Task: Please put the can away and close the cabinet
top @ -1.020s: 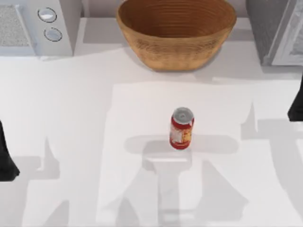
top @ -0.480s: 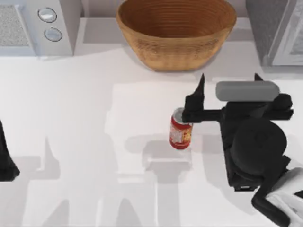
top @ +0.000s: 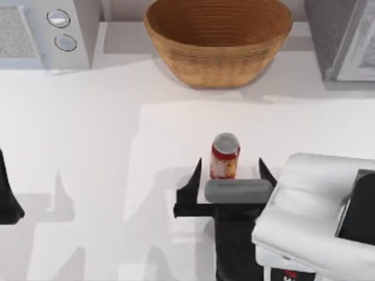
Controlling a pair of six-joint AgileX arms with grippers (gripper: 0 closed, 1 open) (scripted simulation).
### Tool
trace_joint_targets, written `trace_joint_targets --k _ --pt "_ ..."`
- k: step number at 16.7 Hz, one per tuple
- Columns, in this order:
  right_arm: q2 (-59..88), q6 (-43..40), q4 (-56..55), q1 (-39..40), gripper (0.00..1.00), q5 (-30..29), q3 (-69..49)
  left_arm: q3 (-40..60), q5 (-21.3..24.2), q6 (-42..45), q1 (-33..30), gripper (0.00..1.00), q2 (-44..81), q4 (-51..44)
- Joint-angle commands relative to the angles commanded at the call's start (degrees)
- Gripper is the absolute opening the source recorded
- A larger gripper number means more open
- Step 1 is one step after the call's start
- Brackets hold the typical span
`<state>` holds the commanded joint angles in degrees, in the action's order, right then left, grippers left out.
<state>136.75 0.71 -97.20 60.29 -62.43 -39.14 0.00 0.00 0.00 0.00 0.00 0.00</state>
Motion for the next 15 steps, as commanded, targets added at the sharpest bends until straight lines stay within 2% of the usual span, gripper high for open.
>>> trace_joint_targets --k 3,9,15 --pt "4.5 0.0 -3.2 2.0 1.0 -2.1 -1.3 0.0 0.0 0.0 0.0 1.0 0.0 0.0" --pt "4.8 0.0 -3.2 1.7 1.0 -1.9 -1.4 0.0 0.0 0.0 0.0 1.0 0.0 0.0" --pt "5.5 -0.1 1.8 -5.4 1.0 5.3 -7.5 0.0 0.0 0.0 0.0 1.0 0.0 0.0"
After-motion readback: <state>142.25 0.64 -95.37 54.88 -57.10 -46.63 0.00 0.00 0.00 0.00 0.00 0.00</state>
